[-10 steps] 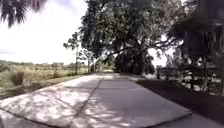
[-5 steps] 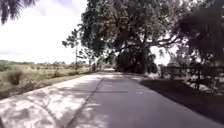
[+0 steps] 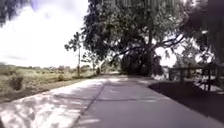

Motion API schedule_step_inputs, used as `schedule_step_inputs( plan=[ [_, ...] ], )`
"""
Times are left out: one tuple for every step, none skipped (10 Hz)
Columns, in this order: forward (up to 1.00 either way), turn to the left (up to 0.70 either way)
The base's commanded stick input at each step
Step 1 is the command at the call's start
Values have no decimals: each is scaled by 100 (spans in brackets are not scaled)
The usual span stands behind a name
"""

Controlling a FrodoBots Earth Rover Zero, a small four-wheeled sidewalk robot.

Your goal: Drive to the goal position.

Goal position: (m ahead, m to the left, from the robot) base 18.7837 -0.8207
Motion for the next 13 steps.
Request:
schedule_step_inputs(
  plan=[
    [100,0],
    [100,0],
    [100,0],
    [100,0],
    [100,0],
    [100,0],
    [100,0],
    [100,0],
    [100,0],
    [100,0],
    [100,0],
    [100,0],
    [100,0]
  ],
)
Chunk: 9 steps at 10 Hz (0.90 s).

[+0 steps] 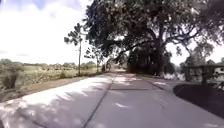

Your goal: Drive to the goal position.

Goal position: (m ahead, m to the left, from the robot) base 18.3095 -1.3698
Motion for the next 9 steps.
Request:
schedule_step_inputs(
  plan=[
    [100,0],
    [100,0],
    [100,0],
    [100,0],
    [100,0],
    [100,-40],
    [100,-40],
    [100,-38],
    [100,-21]
  ],
)
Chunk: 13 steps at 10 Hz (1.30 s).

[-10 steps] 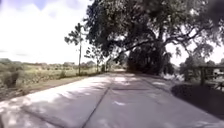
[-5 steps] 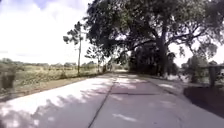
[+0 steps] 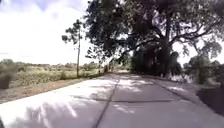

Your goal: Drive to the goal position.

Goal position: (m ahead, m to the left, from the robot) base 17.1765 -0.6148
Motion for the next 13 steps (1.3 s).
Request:
schedule_step_inputs(
  plan=[
    [100,-3],
    [100,0],
    [100,0],
    [100,0],
    [100,0],
    [100,0],
    [100,0],
    [100,0],
    [100,0],
    [100,0],
    [100,0],
    [100,0],
    [100,0]
  ],
)
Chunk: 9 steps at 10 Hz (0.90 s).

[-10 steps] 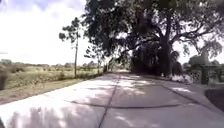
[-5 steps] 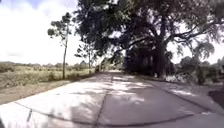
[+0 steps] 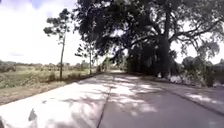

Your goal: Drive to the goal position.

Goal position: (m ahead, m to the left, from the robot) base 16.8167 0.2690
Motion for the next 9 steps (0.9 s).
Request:
schedule_step_inputs(
  plan=[
    [100,0],
    [100,-5],
    [100,-27],
    [100,-29],
    [100,-10],
    [100,0],
    [100,0],
    [100,0],
    [100,0]
  ],
)
